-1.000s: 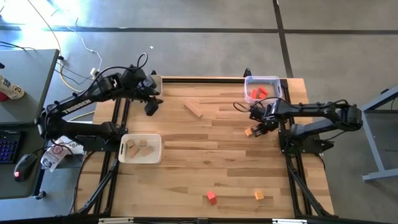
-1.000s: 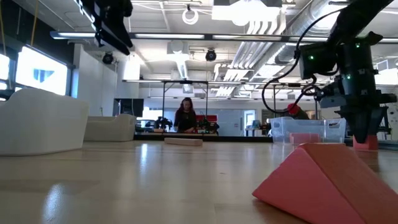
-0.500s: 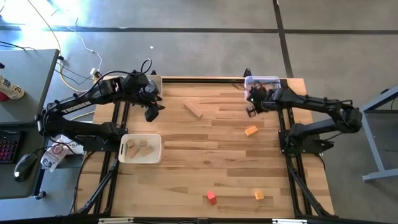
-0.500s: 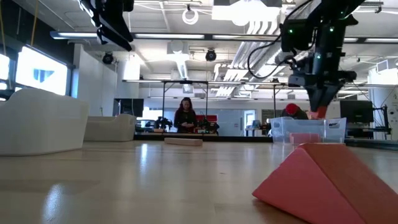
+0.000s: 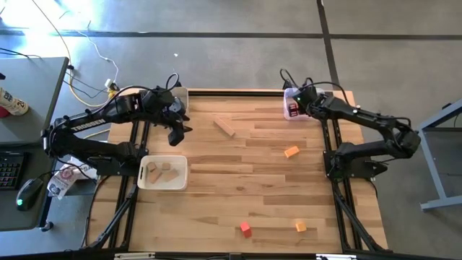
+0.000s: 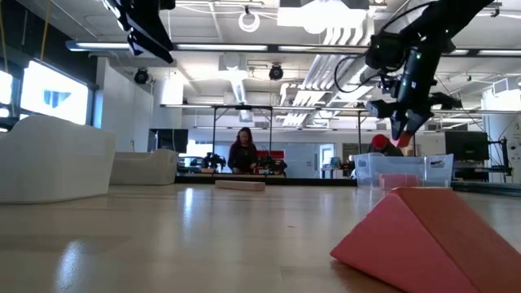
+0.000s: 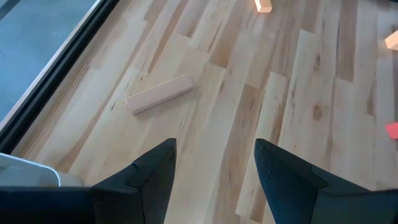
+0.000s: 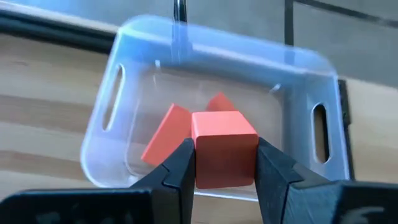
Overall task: Sort & place blocks by color
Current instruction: Put the orange block into the transparent bin, then put the brown block into the white bin
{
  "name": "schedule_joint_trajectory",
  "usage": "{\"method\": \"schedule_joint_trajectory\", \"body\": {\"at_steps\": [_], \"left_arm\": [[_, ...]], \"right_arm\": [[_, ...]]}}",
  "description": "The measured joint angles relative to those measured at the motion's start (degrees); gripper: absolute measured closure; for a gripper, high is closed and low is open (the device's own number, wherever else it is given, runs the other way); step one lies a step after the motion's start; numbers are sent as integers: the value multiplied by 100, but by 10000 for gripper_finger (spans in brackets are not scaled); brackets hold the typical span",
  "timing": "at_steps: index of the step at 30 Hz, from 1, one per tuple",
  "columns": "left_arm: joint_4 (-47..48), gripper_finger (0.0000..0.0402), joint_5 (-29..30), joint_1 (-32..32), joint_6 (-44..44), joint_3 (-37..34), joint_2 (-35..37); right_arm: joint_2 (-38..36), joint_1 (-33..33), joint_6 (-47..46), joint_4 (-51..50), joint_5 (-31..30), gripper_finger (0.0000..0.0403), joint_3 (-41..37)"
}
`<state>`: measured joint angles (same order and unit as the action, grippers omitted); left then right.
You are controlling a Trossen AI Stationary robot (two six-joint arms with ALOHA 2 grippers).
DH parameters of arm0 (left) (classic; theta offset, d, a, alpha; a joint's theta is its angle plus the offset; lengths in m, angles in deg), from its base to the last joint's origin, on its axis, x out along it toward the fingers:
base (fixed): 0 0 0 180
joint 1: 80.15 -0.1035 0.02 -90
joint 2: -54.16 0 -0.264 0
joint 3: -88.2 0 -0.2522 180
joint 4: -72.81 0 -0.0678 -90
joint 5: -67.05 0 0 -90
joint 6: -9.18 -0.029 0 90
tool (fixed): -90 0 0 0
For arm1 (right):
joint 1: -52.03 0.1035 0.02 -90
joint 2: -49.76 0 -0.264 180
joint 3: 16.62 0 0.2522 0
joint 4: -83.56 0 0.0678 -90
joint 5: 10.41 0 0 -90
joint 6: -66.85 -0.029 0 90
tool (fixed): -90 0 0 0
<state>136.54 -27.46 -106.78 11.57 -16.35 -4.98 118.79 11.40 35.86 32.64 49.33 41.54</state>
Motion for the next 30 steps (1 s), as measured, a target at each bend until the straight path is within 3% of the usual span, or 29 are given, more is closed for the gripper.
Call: {"method": "schedule_joint_trajectory", "body": {"at_steps": [9,18,30], "left_arm": [[-2,197,2,47,-21,4,-58],[-9,198,2,47,-154,4,-314],[-1040,199,470,39,-1983,4,-1152]], "right_arm": [[0,-450,-198,307,363,303,-638],[0,-714,-200,496,386,231,-660],[-7,-739,-35,554,565,207,-634]]}}
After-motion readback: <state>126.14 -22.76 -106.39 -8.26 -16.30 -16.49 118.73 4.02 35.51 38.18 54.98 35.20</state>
